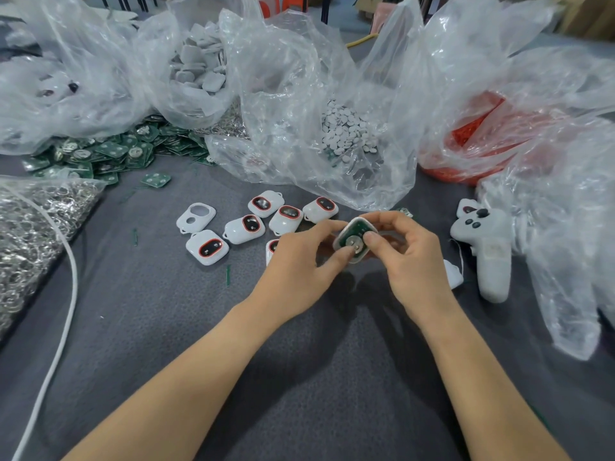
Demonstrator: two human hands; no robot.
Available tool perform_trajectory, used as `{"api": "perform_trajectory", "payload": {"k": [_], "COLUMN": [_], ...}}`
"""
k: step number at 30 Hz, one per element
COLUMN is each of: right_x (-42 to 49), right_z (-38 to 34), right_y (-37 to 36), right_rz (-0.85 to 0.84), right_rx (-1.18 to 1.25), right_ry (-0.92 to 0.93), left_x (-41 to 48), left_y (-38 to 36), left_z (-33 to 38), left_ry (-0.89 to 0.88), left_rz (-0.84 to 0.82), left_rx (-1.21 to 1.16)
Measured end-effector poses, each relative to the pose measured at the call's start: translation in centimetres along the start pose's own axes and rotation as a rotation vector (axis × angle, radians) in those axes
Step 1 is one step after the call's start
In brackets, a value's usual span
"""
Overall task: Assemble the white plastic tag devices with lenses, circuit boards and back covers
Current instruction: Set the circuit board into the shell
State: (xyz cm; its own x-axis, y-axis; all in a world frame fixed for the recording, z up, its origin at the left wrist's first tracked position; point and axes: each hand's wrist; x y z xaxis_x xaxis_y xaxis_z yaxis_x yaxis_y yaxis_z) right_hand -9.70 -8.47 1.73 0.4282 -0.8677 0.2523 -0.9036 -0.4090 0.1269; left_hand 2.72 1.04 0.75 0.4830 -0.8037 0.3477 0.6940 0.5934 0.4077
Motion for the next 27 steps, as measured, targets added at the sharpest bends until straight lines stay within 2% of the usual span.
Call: {"api": "perform_trajectory", "payload": {"k": [7, 19, 27], "right_x": [-0.38, -0.24, -0.26], "right_z": [-0.62, 0.09, -0.05], "right_y": [-0.10, -0.18, -0.25], "right_rz": [-0.012, -0.068, -0.065], "right_rx": [0.018, -0.045, -0.034], "right_ry": [0.056, -0.028, -0.009], "left_x": [-0.09, -0.08, -0.01], "left_y": [-0.39, -0.36, -0.20], "left_z": [0.60, 0.41, 0.12], "left_ry": [0.281, 0.249, 0.228], "left_rz": [-0.020, -0.013, -0.023], "left_rx": [-0.399, -0.169, -0.191]}}
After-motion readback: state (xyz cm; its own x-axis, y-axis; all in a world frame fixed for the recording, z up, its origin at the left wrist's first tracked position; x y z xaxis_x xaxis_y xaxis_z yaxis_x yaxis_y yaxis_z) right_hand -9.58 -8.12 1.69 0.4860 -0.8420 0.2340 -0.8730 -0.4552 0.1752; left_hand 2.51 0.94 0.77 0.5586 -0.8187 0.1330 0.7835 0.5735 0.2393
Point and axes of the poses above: each hand's wrist, its own x-axis towards the middle knuckle, its own y-axis out of the back of the hand, z = x × y, and after that the axes turned 9 degrees about z, right-handed
